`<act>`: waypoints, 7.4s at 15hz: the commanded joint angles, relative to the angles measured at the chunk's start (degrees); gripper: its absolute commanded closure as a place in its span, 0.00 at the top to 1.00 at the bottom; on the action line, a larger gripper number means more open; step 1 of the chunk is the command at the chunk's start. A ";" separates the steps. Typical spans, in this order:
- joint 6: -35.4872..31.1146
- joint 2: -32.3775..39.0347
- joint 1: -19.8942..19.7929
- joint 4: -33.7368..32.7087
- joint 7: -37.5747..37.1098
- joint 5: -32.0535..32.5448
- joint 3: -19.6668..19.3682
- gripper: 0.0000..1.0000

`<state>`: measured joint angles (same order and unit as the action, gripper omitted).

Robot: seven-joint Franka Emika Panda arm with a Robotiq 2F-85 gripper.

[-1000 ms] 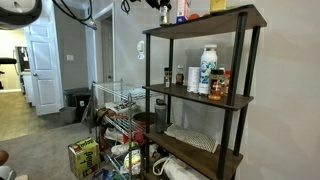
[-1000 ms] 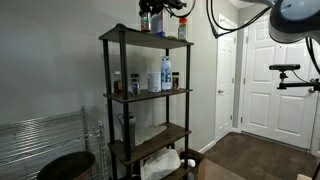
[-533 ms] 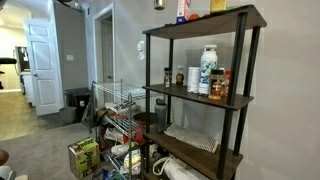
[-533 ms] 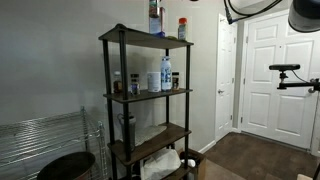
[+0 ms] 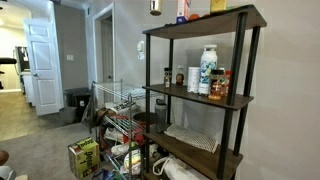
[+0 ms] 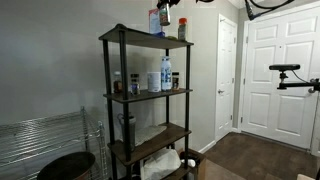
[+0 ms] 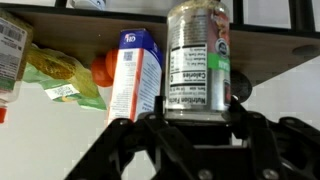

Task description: Put the spray bottle on the second shelf

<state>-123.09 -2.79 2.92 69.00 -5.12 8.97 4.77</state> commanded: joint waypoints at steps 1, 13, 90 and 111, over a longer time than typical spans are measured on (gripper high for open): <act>-0.13 -6.87 -0.34 10.35 4.65 -2.27 -1.23 0.36; 7.52 -3.65 -0.90 14.00 8.01 -2.60 -4.46 0.36; -54.36 -10.16 -15.13 58.47 -26.83 16.14 5.62 0.36; -57.38 10.08 -10.68 39.79 -26.81 17.44 5.98 0.36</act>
<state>-181.74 4.91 -8.75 112.23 -30.89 25.38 11.06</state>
